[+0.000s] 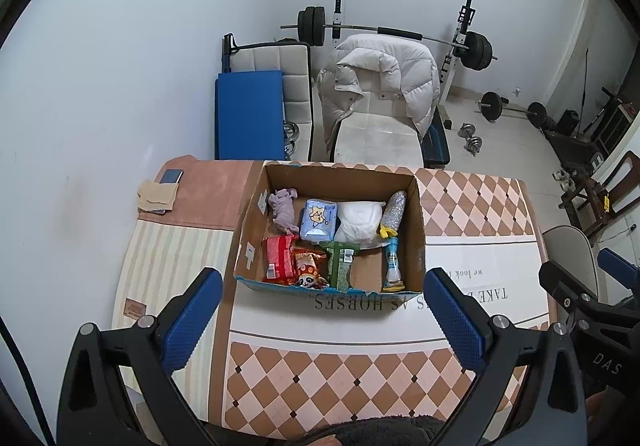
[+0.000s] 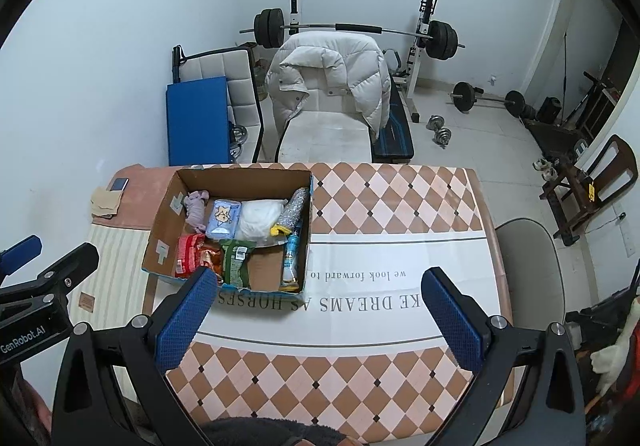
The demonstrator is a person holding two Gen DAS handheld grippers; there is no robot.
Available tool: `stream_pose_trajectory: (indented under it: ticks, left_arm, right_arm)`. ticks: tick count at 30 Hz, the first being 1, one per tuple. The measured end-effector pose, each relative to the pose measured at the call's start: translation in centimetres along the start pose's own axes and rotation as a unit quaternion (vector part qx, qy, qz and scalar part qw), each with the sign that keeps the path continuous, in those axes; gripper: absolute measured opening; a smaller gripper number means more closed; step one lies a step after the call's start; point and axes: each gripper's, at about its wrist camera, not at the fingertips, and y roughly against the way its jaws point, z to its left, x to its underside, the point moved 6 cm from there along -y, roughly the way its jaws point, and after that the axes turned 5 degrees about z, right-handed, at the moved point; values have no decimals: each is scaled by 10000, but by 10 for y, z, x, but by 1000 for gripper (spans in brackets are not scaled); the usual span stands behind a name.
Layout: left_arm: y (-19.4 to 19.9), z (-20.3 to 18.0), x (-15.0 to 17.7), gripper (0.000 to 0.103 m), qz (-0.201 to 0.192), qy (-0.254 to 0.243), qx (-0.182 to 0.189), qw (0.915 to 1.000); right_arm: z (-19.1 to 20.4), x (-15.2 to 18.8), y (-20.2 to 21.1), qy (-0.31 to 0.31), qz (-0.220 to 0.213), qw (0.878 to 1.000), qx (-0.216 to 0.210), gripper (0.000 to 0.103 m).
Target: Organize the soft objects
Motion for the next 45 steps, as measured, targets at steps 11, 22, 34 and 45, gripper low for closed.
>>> stream_pose_trajectory:
  ticks: [11,22,34,45]
  left_arm:
    - [0,3,2,103,9,20,8,10000]
    - [2,3,2,103,-4,26,-10,10000]
    - [5,3,2,103,-17,30,3,10000]
    - [6,4,1,103,-13,14,6,10000]
  right_arm:
    - [2,0,-1,34,2,10000,-33,103]
    - [1,1,4,127,-59,9999,-34,103]
    - [-3,2,12,145,-76,9999,-20,103]
    - [-2,2,13,145,-79,9999,-11,103]
